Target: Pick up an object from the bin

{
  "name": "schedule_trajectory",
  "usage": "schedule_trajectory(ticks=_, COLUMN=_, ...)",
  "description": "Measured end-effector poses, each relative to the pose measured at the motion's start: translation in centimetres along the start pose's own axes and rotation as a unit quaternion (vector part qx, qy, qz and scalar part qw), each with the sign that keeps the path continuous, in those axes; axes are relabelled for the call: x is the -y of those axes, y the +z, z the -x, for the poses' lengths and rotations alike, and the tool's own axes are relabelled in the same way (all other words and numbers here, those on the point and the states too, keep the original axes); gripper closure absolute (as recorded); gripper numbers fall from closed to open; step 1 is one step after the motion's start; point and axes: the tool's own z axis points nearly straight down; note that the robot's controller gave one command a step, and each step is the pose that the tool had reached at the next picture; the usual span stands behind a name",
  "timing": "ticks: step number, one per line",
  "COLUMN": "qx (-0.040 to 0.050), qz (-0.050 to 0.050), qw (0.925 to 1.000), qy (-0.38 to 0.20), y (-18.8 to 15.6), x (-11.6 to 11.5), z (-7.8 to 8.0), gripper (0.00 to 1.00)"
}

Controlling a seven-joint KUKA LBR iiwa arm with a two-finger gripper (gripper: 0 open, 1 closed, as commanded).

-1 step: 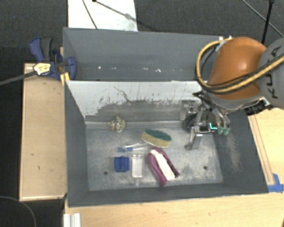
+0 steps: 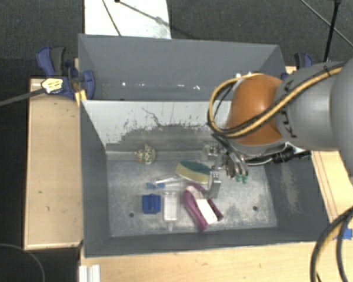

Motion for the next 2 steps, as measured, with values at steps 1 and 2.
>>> schedule_trajectory(ticks=1, qx=0.003, qz=0.0, qw=1.0, qy=0.001, y=-0.5, x=0.1, z=0.1, gripper=1.0)
schedule_trajectory(ticks=2, qx=0.0075, qz=0.001, qw=0.9999, qy=0.012, y=-11.6, x=-0.8, z=0.5, gripper=1.0)
